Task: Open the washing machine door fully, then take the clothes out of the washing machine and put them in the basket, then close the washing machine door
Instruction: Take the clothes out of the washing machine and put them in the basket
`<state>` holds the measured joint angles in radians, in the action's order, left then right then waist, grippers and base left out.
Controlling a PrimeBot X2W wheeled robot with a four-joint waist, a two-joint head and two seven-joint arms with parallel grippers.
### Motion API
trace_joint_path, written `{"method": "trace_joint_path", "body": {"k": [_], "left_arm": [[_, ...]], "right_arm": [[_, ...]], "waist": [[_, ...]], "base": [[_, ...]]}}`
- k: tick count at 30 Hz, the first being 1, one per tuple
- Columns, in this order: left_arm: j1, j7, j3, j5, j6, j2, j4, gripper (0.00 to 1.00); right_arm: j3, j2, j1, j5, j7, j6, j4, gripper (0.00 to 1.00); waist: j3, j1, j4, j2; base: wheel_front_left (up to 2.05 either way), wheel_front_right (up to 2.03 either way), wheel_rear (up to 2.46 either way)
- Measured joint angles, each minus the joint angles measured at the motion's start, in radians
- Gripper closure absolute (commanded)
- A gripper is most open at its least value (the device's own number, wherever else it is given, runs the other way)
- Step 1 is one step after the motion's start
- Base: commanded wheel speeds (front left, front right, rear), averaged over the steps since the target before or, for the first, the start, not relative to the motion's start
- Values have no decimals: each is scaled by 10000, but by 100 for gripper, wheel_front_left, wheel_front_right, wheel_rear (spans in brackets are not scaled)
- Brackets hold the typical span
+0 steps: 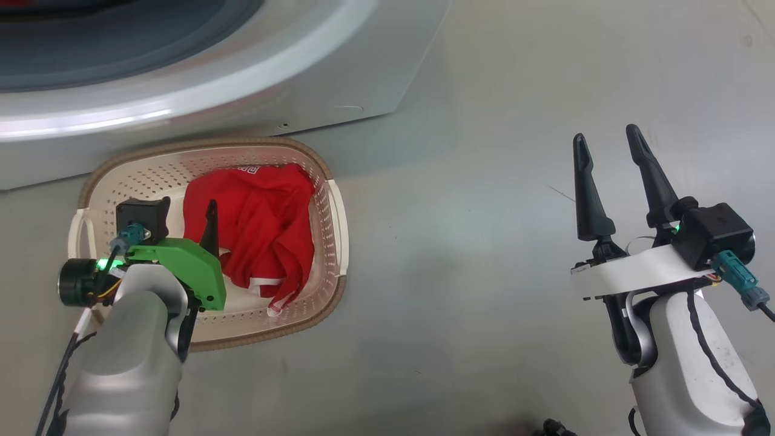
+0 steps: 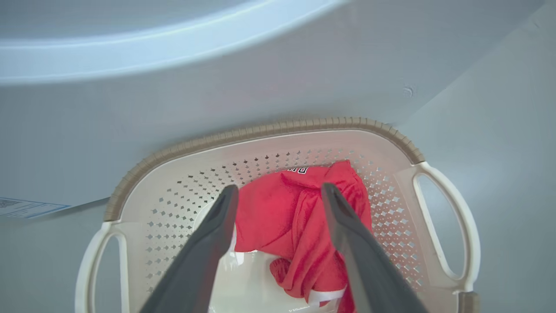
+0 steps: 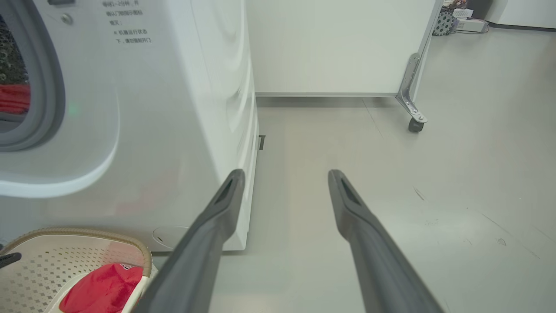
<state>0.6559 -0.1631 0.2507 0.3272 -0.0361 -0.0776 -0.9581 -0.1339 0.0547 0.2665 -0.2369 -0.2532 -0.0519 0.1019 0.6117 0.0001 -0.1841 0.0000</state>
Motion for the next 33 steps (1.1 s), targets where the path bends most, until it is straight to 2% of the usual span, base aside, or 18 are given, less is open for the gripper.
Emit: {"method": "trace_joint_path", "body": {"k": [5,15,22,33], "left_arm": [[-292,-974,-21,-6,-44,19,198,0],[-1018,-976,-405,86,-36,119,1383,0],[-1383,-934,-1062,17,251,58,3697,0],[-3080,-934,-1266,-278,416,50,5647,0]], "right_arm": [[2,-2,-114,21,0,-84,222,0],[150,98,-625,196,0,-84,550,0],[278,153,-1027,274,0,-82,677,0],[301,167,-1492,286,0,-82,740,0]], "waist": [[-521,0,205,0],[-1646,0,734,0],[-2426,0,1137,0],[-3584,0,1613,0]], "base": [[0,0,0],[0,0,0],[0,0,0],[0,0,0]]}}
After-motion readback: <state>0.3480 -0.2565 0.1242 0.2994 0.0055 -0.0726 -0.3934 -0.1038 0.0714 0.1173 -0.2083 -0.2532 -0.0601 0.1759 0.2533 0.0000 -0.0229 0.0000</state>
